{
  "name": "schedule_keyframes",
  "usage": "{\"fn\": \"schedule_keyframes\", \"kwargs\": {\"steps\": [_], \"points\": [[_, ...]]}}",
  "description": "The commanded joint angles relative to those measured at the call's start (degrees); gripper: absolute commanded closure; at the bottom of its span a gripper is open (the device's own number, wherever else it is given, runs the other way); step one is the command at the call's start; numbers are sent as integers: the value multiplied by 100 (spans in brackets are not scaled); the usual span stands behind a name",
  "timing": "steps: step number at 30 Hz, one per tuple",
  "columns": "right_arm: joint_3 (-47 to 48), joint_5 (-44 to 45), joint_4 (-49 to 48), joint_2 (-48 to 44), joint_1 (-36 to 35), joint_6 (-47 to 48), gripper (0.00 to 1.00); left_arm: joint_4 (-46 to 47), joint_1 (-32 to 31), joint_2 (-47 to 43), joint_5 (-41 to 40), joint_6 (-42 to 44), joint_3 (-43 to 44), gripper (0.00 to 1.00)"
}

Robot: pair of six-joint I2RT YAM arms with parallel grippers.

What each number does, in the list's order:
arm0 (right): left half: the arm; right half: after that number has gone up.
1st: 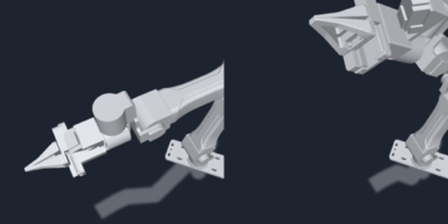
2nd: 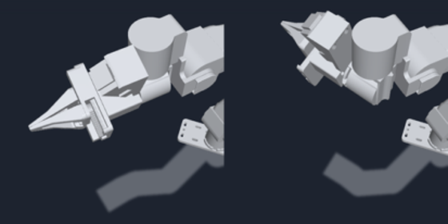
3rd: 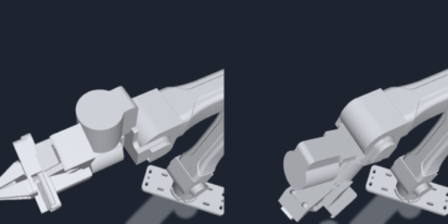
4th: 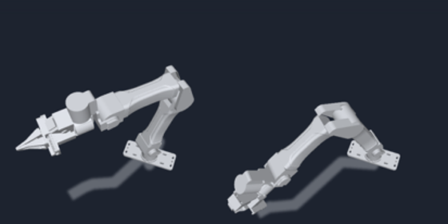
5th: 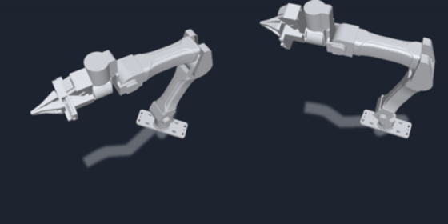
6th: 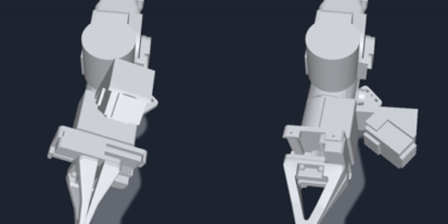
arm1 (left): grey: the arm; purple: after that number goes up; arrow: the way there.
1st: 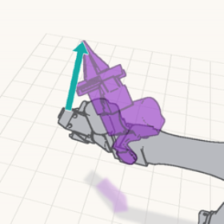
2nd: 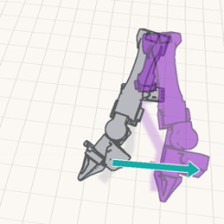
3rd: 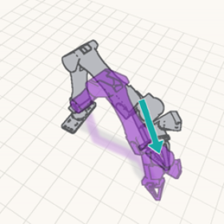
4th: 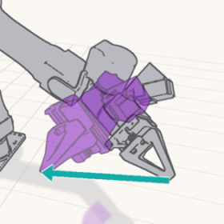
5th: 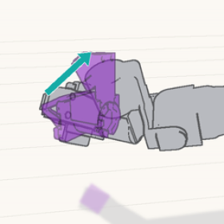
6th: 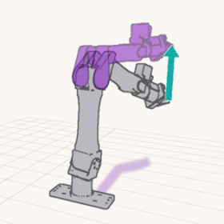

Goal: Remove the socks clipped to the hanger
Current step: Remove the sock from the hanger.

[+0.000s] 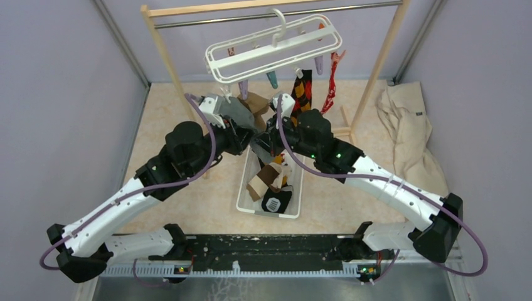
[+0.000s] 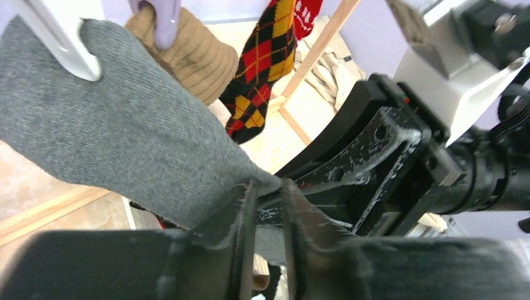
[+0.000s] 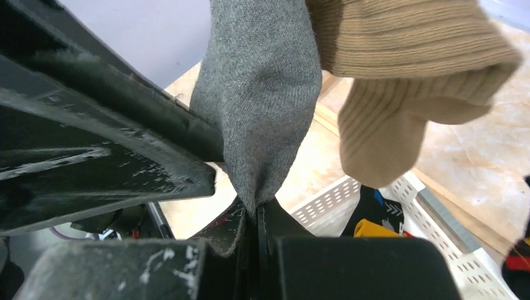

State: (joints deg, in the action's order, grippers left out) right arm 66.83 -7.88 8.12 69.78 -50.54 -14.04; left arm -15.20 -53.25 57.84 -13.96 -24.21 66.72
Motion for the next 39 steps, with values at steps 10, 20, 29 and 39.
{"fn": "schedule_keyframes", "kwargs": {"steps": [10, 20, 29, 39], "points": [[-135, -443, -65, -193, -96, -29, 100, -1405, -27, -438, -1419, 320, 667, 1], [-140, -556, -102, -176, -151, -133, 100, -2332, -27, -647, -2528, 597, 1426, 1], [53, 292, 188, -88, -476, -3, 100, -2169, -27, -285, -2400, 645, 1762, 1], [455, 2651, 480, 286, -1575, -17, 100, -1855, -18, 330, -2236, 636, 2125, 1]]}}
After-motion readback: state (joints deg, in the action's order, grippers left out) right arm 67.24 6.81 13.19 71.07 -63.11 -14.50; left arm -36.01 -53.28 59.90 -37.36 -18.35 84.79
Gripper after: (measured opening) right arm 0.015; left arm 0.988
